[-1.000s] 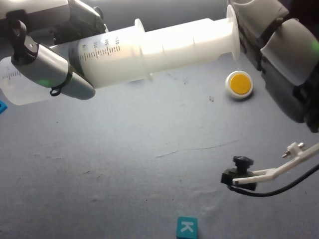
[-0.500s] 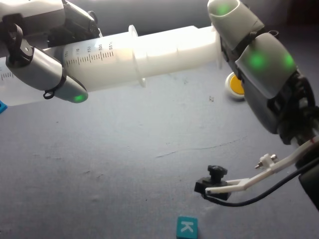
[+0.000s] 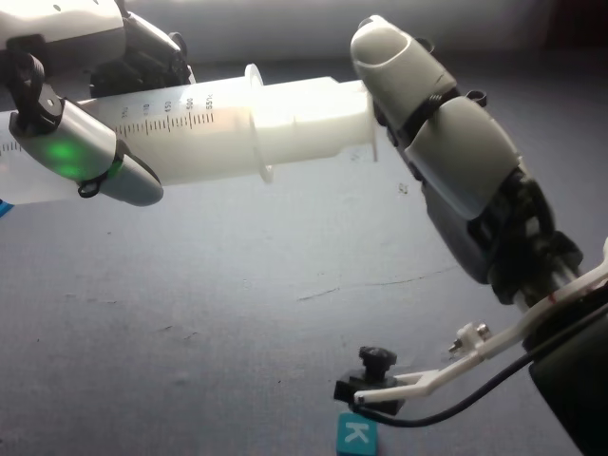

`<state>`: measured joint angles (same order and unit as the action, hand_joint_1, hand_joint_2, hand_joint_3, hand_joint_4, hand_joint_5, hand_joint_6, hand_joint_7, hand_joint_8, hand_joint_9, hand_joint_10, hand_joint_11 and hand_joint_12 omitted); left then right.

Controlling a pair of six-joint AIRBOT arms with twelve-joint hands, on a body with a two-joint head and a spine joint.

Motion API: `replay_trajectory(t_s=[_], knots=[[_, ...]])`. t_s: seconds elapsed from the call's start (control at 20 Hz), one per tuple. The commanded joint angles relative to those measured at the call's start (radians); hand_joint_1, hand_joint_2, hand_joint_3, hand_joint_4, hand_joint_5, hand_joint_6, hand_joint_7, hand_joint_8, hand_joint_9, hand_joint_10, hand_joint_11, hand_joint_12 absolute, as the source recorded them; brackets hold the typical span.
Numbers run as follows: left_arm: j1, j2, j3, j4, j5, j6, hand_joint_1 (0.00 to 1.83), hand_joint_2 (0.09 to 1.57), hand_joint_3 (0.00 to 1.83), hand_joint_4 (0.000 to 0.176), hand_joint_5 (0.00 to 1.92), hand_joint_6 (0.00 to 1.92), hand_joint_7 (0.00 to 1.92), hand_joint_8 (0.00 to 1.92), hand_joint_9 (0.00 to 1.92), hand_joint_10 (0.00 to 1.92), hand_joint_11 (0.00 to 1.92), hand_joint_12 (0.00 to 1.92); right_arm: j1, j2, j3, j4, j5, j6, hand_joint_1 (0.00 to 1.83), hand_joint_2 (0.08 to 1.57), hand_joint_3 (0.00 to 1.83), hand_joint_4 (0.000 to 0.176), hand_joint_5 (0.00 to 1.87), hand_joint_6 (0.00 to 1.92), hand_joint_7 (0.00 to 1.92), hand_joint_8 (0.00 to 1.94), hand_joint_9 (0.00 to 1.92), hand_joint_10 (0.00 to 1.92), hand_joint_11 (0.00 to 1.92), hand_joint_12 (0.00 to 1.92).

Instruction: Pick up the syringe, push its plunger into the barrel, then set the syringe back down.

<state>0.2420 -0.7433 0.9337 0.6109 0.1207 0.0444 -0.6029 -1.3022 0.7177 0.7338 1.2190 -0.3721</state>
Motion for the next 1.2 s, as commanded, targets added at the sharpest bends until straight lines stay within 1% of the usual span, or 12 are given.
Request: replay_trajectory(t_s=[0.0,0.15,0.25,0.4,0.5,0.6,0.7,0.75,0.85,0.9,1.05,1.15], knots=[[-0.025,-0.009,-0.01,-0.046,-0.187,-0.058,1.37,1.13,0.0,0.0,0.82,1.3,0.99,0.77,0.94,1.2,0.72,1.28,0.004,-0.032,-0.02,-0.18,-0.084,0.013,0.0,1.08,0.0,0.0,0.0,0.0,0.0,0.0,0.0,0.0,0.0,0.0],[-0.025,-0.009,-0.011,-0.046,-0.184,-0.058,1.37,1.14,0.0,0.0,0.8,1.32,0.99,0.79,0.91,1.22,0.71,1.29,0.007,-0.059,-0.02,-0.181,-0.087,0.013,0.0,1.09,0.0,0.0,0.0,0.0,0.0,0.0,0.0,0.0,0.0,0.0],[-0.025,-0.009,-0.012,-0.046,-0.183,-0.058,1.37,1.14,0.0,0.0,0.8,1.33,0.99,0.8,0.92,1.2,0.71,1.24,0.008,-0.078,-0.02,-0.181,-0.092,0.013,0.0,1.08,0.0,0.0,0.0,0.0,0.0,0.0,0.0,0.0,0.0,0.0],[-0.025,-0.009,-0.014,-0.046,-0.183,-0.058,1.36,1.14,0.0,0.0,0.8,1.33,0.96,0.83,0.9,1.22,0.7,1.24,0.01,-0.101,-0.02,-0.181,-0.095,0.015,0.0,1.08,0.0,0.0,0.0,0.0,0.0,0.0,0.0,0.0,0.0,0.0],[-0.025,-0.009,-0.015,-0.046,-0.183,-0.058,1.36,1.14,0.0,0.0,0.8,1.33,0.96,0.84,0.9,1.23,0.7,1.24,0.013,-0.117,-0.02,-0.18,-0.095,0.017,0.0,1.08,0.0,0.0,0.0,0.0,0.0,0.0,0.0,0.0,0.0,0.0],[-0.025,-0.008,-0.015,-0.046,-0.182,-0.058,1.37,1.14,0.0,0.0,0.81,1.33,0.98,0.79,0.91,1.21,0.71,1.23,0.017,-0.137,-0.02,-0.18,-0.094,0.017,0.0,1.08,0.0,0.0,0.0,0.0,0.0,0.0,0.0,0.0,0.0,0.0],[-0.025,-0.007,-0.016,-0.046,-0.182,-0.058,1.37,1.14,0.0,0.0,0.8,1.32,0.98,0.8,0.91,1.21,0.7,1.24,0.017,-0.154,-0.02,-0.179,-0.094,0.025,0.0,1.09,0.0,0.0,0.0,0.0,0.0,0.0,0.0,0.0,0.0,0.0],[-0.025,-0.007,-0.017,-0.046,-0.182,-0.058,1.37,1.14,0.0,0.0,0.82,1.32,0.99,0.78,0.9,1.21,0.7,1.24,0.015,-0.158,-0.02,-0.176,-0.094,0.033,0.0,1.08,0.0,0.0,0.0,0.0,0.0,0.0,0.0,0.0,0.0,0.0],[-0.025,-0.007,-0.018,-0.046,-0.182,-0.058,1.36,1.15,0.0,0.0,0.81,1.35,0.95,0.83,0.88,1.23,0.7,1.25,0.015,-0.163,-0.02,-0.171,-0.094,0.041,0.0,1.08,0.0,0.0,0.0,0.0,0.0,0.0,0.0,0.0,0.0,0.0],[-0.025,-0.007,-0.018,-0.046,-0.181,-0.058,1.36,1.15,0.0,0.0,0.81,1.35,0.96,0.81,0.88,1.25,0.69,1.26,0.015,-0.163,-0.02,-0.171,-0.09,0.041,0.0,1.09,0.0,0.0,0.0,0.0,0.0,0.0,0.0,0.0,0.0,0.0],[-0.024,-0.007,-0.016,-0.045,-0.181,-0.058,1.36,1.14,0.0,0.0,0.83,1.36,0.96,0.8,0.88,1.21,0.71,1.23,0.016,-0.159,-0.02,-0.173,-0.079,0.028,0.0,1.08,0.0,0.0,0.0,0.0,0.0,0.0,0.0,0.0,0.0,0.0],[-0.024,-0.008,-0.014,-0.041,-0.181,-0.058,1.36,1.14,0.0,0.0,0.83,1.33,0.96,0.8,0.91,1.21,0.71,1.24,0.012,-0.145,-0.02,-0.205,-0.06,0.017,0.0,1.09,0.0,0.0,0.0,0.0,0.0,0.0,0.0,0.0,0.0,0.0]])
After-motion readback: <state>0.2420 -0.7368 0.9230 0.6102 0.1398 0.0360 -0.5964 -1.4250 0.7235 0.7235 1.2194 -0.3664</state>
